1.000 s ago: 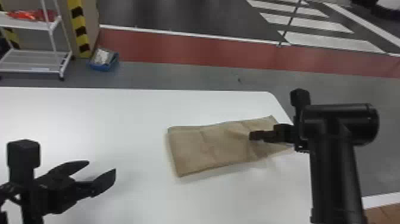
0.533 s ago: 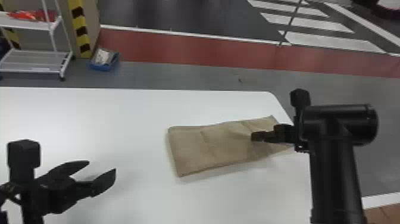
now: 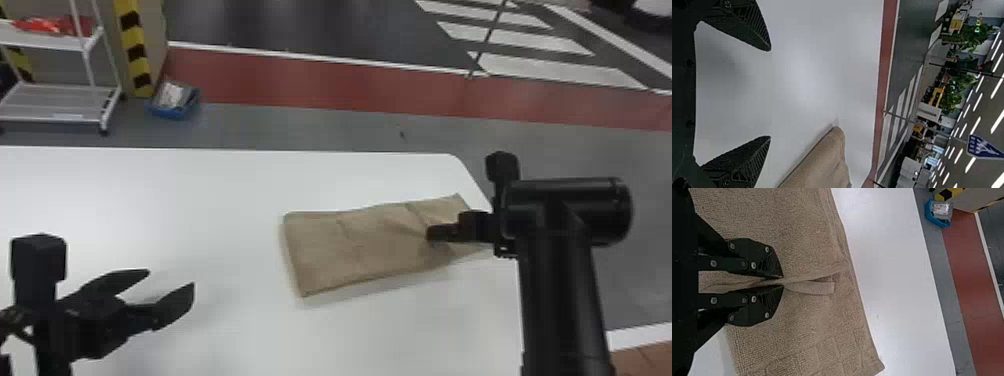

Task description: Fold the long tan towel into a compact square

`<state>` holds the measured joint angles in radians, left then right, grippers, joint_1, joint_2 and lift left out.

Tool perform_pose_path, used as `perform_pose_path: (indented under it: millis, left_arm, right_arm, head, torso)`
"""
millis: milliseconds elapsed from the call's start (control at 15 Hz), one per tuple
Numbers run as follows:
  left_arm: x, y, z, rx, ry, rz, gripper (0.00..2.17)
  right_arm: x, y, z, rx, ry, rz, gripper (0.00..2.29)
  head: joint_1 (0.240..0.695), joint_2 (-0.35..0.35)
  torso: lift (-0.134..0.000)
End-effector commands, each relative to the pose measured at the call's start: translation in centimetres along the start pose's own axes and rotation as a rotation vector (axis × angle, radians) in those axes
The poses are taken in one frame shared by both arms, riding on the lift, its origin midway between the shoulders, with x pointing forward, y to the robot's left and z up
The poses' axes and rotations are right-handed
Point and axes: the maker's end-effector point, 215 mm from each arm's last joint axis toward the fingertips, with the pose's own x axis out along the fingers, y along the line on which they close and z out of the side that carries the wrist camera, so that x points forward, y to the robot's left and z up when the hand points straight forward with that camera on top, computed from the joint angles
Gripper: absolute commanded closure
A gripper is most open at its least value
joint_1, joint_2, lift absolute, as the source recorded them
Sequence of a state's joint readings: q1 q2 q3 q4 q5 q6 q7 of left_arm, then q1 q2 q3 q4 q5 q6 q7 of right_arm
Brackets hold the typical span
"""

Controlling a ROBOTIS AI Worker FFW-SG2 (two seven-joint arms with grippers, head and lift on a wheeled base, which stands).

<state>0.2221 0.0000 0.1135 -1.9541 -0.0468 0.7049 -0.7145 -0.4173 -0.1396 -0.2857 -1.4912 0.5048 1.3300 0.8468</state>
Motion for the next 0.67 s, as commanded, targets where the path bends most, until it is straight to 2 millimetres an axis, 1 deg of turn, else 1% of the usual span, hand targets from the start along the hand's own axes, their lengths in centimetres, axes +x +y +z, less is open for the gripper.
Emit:
perform_pose_path:
  millis: [0,200,267,400,467,600]
  left_arm:
    - [0.1,-0.2,0.1,0.0,-0.002,-0.002,0.09]
    - [0.0,-0.1,0.1,0.0,-0.003,0.0,0.09]
    - [-0.1,-0.1,0.1,0.0,-0.003,0.0,0.09]
    - [-0.2,-0.1,0.2,0.002,-0.006,0.0,0.09]
    - [-0.2,-0.2,0.3,0.002,-0.008,-0.003,0.09]
    - [-0.4,0.1,0.2,-0.002,-0.006,0.0,0.09]
  right_arm:
    - [-0.2,0.4,0.2,0.015,-0.012,0.024,1.15]
    - [-1.7,2.7,1.7,0.043,-0.078,0.111,1.15]
    - [-2.5,3.4,2.6,0.05,-0.105,0.14,1.15]
    - [-4.1,4.2,4.8,0.063,-0.183,0.195,1.15]
    - [-5.0,3.8,5.7,0.08,-0.221,0.208,1.15]
    - [-6.0,2.8,6.2,0.133,-0.252,0.234,1.15]
  head:
    - [0.695,-0.239]
    - [0.695,-0.233]
    - [0.695,-0.229]
    - [0.695,-0.218]
    - [0.695,-0.21]
    - [0.695,-0.211]
  torso:
    - [-0.124]
    - [-0.124]
    - [-0.124]
    - [-0.124]
    - [-0.124]
    - [-0.124]
